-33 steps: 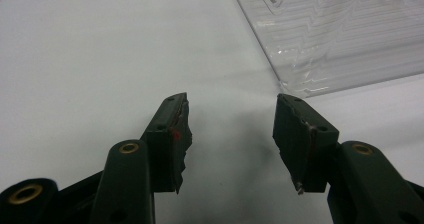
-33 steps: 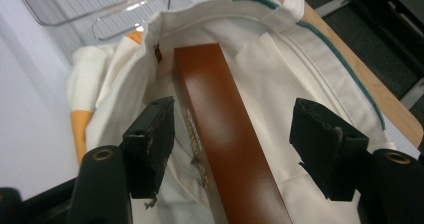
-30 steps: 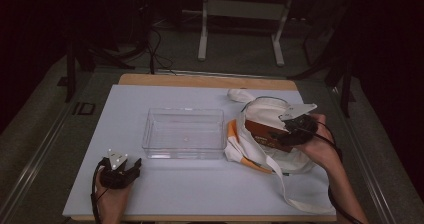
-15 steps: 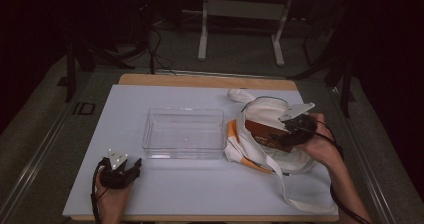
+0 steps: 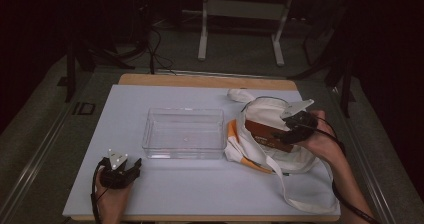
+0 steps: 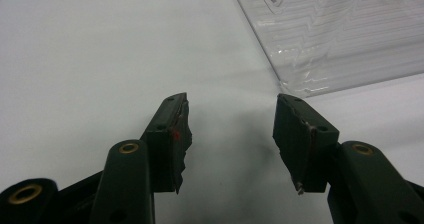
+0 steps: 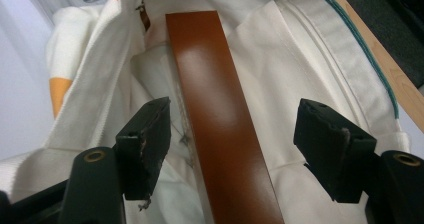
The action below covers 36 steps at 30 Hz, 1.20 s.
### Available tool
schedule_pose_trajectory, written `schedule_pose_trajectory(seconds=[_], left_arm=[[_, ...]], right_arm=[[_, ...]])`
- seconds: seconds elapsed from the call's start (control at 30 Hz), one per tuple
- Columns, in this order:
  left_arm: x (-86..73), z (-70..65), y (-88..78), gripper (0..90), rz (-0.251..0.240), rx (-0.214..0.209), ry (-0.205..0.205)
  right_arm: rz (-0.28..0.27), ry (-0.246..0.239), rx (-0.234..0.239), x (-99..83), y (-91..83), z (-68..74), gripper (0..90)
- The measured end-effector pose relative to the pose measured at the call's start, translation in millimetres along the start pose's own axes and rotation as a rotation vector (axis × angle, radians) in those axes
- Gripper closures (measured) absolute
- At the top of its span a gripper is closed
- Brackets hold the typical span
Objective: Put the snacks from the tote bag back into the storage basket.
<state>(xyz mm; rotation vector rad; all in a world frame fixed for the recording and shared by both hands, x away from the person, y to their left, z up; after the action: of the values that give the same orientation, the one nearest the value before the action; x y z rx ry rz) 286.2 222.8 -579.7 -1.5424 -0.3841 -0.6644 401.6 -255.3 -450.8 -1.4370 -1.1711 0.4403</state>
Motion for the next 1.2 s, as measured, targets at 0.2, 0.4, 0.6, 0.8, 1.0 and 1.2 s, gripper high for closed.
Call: schedule_pose_trajectory(seconds=[0.2,0.4,0.6,0.8,1.0,1.2], left_arm=[[0.0,-0.1,0.1,48.5,0.0,-0.001,0.0],[0.0,0.0,0.0,48.5,-0.001,0.0,0.0],[0.0,-0.1,0.0,48.5,0.0,0.0,0.0],[0.0,0.0,0.0,48.5,0.0,0.0,0.0],[0.0,0.0,0.0,48.5,0.0,0.0,0.0],[0.0,-0.1,0.0,48.5,0.0,0.0,0.0]], right_arm=[[0.023,0.002,-0.004,-2.3,3.0,-5.0,31.4],[0.045,0.011,-0.005,-5.7,7.1,-9.9,31.4],[0.063,0.029,-0.001,-10.5,11.8,-15.0,31.5],[0.082,0.034,0.011,-15.7,17.3,-18.3,31.4],[0.094,0.035,0.032,-19.9,22.0,-19.7,31.4],[0.108,0.042,0.046,-23.1,25.8,-20.7,31.4]])
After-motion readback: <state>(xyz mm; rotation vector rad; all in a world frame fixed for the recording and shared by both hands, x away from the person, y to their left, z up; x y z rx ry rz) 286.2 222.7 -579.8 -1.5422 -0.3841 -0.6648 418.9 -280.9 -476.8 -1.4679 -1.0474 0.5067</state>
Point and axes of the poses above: each handheld gripper's, and its own axes: y roughly forward along the jaws, x roughly out of its top, z roughly to its left, the point moved 6 cm from there along y, roughly forward along the jaws, and after that the axes turned 13 degrees about z, right-handed, at the moved point
